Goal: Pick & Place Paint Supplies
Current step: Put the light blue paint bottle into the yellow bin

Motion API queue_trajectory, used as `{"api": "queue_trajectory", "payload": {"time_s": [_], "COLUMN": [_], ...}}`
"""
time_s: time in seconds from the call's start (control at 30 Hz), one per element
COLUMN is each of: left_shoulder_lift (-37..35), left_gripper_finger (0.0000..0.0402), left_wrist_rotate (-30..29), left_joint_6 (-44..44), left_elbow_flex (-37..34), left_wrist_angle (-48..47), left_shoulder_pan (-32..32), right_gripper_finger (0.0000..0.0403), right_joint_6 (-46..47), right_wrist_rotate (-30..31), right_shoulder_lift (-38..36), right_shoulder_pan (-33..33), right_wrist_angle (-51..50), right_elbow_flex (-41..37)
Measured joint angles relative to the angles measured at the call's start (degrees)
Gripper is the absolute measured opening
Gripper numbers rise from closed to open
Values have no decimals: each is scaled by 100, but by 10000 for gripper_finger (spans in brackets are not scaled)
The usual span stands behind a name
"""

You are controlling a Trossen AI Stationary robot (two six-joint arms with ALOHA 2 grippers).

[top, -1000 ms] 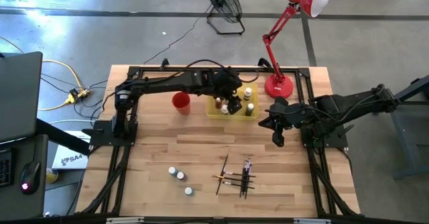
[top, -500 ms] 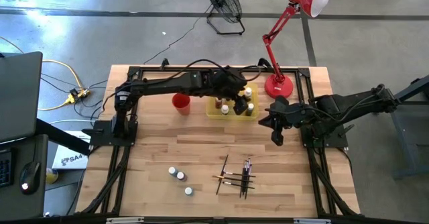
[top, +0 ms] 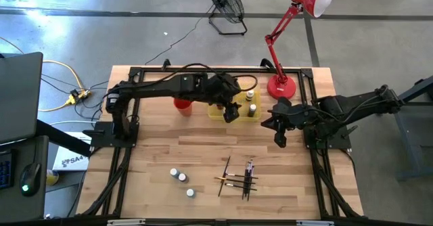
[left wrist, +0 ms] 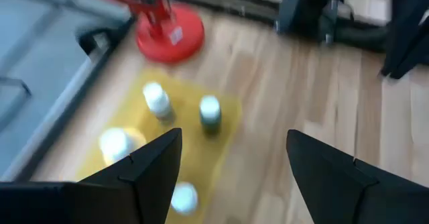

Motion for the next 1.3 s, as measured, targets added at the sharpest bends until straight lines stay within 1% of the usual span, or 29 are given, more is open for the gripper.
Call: {"api": "queue_trajectory", "payload": {"time_s": [0.03, 0.1, 0.17, 0.2, 0.23, 0.3, 0.37, 0.43, 0.5, 0.57, 0.87, 1.03, 1.2, 1.3], "left_shoulder_lift": [-63, -224, -334, -413, -463, -564, -666, -711, -773, -790, -781, -781, -781, -781], "left_gripper_finger": [264, 264, 264, 264, 264, 264, 264, 264, 264, 264, 264, 264, 264, 264], "left_wrist_rotate": [-124, -297, -398, -450, -475, -489, -485, -492, -481, -482, -480, -482, -483, -487], "left_joint_6": [18, 25, 24, 24, 21, -15, -19, -20, -20, -21, -41, -43, -43, -41], "left_elbow_flex": [20, -10, 12, 4, -12, 11, -10, 15, -12, 3, -5, -32, -32, -34], "left_wrist_angle": [-58, -656, -728, -997, -1229, -1235, -1659, -1642, -1960, -1889, -2512, -2468, -2595, -2749], "left_shoulder_pan": [-56, -173, -308, -366, -447, -602, -763, -928, -1081, -1224, -1777, -2058, -2239, -2241], "right_gripper_finger": [5, 5, 5, 5, 5, 5, 5, 5, 5, 5, 5, 5, 5, 5], "right_joint_6": [-1, -5, -94, -152, -212, -294, -304, -304, -304, -298, -256, -245, -243, -243], "right_wrist_rotate": [5, 15, 23, 23, 36, 47, 47, 45, 45, 42, 21, 19, 34, 36], "right_shoulder_lift": [0, 0, 0, 0, 0, 0, 0, 0, 0, 0, 0, 0, 0, 0], "right_shoulder_pan": [2, 0, 0, 0, 0, 0, 2, 0, 0, 0, 0, 2, 0, 0], "right_wrist_angle": [-2, -3, -2, 1, 4, 7, 9, 20, 41, 41, 25, 36, 40, 55], "right_elbow_flex": [0, 0, 1, 0, 2, 2, 2, 2, 2, 2, 2, 2, 2, 2]}}
